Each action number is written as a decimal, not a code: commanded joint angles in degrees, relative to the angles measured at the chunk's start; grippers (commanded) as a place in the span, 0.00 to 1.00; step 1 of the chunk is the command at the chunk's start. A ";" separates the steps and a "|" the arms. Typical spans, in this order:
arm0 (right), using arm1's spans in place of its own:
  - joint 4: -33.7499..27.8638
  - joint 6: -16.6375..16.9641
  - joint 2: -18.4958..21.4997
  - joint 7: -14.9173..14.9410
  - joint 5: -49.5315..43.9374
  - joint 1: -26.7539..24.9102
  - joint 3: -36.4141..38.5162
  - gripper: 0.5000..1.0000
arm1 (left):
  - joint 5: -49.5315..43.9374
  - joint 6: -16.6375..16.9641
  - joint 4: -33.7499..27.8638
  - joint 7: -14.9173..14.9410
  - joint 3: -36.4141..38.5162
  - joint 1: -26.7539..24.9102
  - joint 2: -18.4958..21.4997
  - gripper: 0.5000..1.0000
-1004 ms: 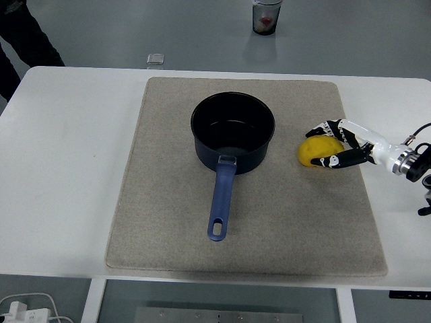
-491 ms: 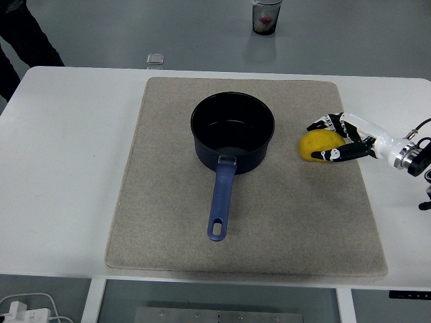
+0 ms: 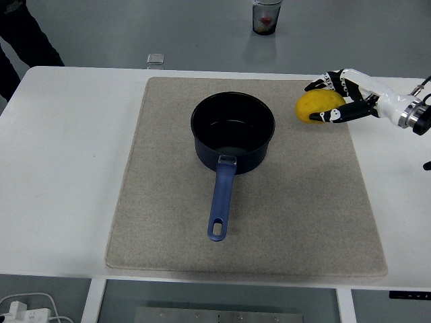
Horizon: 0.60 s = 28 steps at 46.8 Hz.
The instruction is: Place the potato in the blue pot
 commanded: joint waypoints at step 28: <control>-2.04 0.58 6.86 -0.74 5.59 10.45 -9.87 0.00 | 0.01 0.02 0.00 0.00 0.00 0.00 0.00 0.99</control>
